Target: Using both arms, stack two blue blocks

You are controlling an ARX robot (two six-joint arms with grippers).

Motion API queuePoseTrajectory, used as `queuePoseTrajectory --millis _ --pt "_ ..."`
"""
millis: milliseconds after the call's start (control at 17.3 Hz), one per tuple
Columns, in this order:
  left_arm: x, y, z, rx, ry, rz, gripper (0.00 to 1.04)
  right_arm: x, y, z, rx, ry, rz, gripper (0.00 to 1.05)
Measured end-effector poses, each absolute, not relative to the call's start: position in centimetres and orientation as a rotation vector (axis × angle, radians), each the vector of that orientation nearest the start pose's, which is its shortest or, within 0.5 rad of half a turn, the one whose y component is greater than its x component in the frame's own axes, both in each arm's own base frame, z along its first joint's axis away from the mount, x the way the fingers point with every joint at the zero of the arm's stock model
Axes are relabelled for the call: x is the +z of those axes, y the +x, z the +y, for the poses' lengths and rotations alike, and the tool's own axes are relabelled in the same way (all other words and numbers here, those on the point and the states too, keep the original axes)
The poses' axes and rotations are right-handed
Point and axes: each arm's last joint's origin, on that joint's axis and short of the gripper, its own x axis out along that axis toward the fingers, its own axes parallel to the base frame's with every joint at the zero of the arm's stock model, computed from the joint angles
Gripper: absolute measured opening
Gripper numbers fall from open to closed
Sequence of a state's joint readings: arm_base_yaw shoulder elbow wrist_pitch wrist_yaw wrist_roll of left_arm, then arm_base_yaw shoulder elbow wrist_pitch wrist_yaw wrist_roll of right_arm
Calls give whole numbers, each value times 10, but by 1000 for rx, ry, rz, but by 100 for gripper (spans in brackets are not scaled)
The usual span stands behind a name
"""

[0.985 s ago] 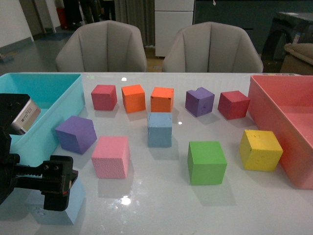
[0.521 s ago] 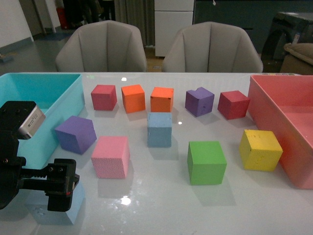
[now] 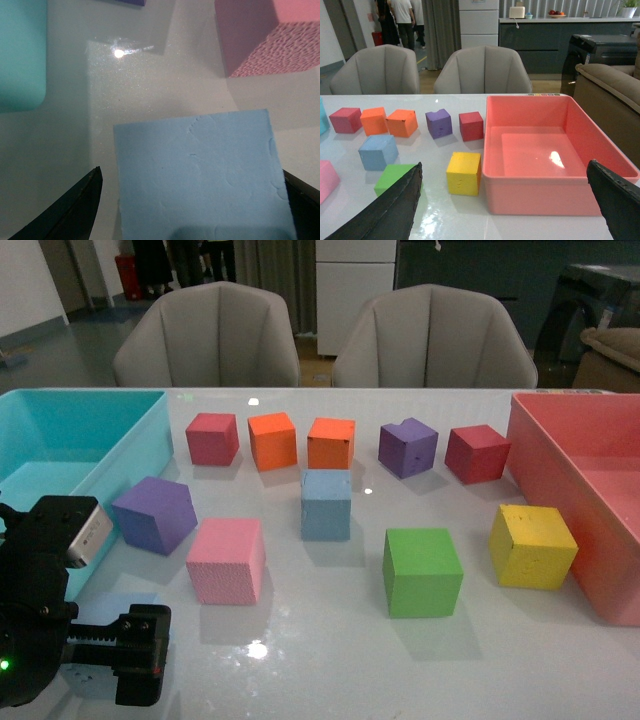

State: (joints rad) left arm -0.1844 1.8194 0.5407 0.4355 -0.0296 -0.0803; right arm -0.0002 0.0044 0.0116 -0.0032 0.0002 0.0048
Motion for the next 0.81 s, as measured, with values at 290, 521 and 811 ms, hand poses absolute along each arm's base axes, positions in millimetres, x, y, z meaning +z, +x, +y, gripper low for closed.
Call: queuePoseTrajectory --millis 290,521,811 --pt "62 274 -53 -122 20 835 76 167 97 0 0 5 -4 98" --pt "90 269 -61 -158 33 782 53 167 97 0 0 5 -4 98" --pt "142 288 -104 -329 145 621 51 167 97 0 0 5 -4 98"
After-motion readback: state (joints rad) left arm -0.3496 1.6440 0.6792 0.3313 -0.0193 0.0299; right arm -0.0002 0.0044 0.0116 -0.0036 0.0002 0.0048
